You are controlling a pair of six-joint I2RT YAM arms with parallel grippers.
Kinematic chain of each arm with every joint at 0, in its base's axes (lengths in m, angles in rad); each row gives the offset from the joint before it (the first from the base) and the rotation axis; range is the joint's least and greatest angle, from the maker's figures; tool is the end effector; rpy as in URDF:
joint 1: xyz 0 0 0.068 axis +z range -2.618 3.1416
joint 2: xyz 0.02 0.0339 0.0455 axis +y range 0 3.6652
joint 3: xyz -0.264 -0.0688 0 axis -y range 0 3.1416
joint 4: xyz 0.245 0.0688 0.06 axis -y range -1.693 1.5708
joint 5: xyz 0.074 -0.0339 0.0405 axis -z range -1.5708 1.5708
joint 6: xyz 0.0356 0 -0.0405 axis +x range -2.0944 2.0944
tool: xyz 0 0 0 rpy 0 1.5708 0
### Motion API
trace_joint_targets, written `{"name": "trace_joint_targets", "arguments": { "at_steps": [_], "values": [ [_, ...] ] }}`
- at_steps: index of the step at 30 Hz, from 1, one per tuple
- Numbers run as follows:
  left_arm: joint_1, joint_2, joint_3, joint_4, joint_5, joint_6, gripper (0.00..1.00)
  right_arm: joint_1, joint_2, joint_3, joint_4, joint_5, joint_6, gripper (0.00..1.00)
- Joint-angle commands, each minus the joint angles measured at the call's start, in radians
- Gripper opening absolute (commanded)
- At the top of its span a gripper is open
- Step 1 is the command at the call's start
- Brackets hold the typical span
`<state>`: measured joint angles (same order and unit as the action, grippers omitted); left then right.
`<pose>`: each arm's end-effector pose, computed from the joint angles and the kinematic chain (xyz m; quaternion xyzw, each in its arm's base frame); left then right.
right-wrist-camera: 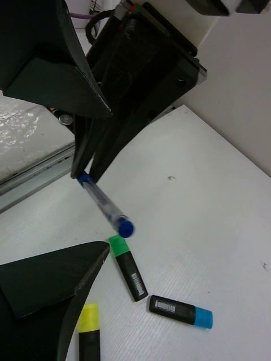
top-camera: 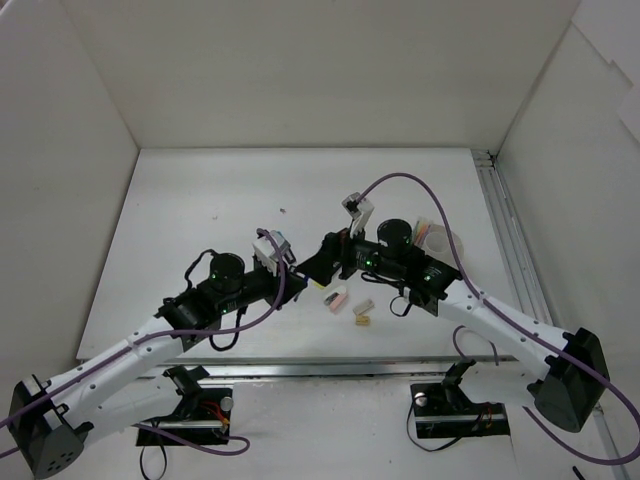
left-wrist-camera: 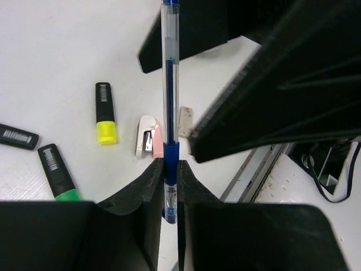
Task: Sort the stationery into containers
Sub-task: Pick up the pen from the center of the board.
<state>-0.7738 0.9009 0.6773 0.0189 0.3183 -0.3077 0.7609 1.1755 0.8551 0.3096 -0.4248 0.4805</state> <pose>0.1452 -0.1574 0.3027 0.2742 0.7220 -0.4262 0.4710 0.1899 0.2011 0.3358 -0.2439 0.6674 0.5217 0.4721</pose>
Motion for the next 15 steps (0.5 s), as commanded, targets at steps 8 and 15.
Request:
{"name": "trace_joint_targets", "arguments": {
  "at_steps": [8, 15],
  "values": [
    [-0.005, -0.005, 0.085, 0.098, -0.087, -0.100, 0.00, 0.006, -0.125, -0.056, 0.088, 0.052, -0.014, 0.90],
    [0.027, 0.013, 0.143, -0.076, -0.522, -0.454, 0.00, 0.008, -0.091, -0.059, 0.120, 0.006, -0.022, 0.88]
  ]
}}
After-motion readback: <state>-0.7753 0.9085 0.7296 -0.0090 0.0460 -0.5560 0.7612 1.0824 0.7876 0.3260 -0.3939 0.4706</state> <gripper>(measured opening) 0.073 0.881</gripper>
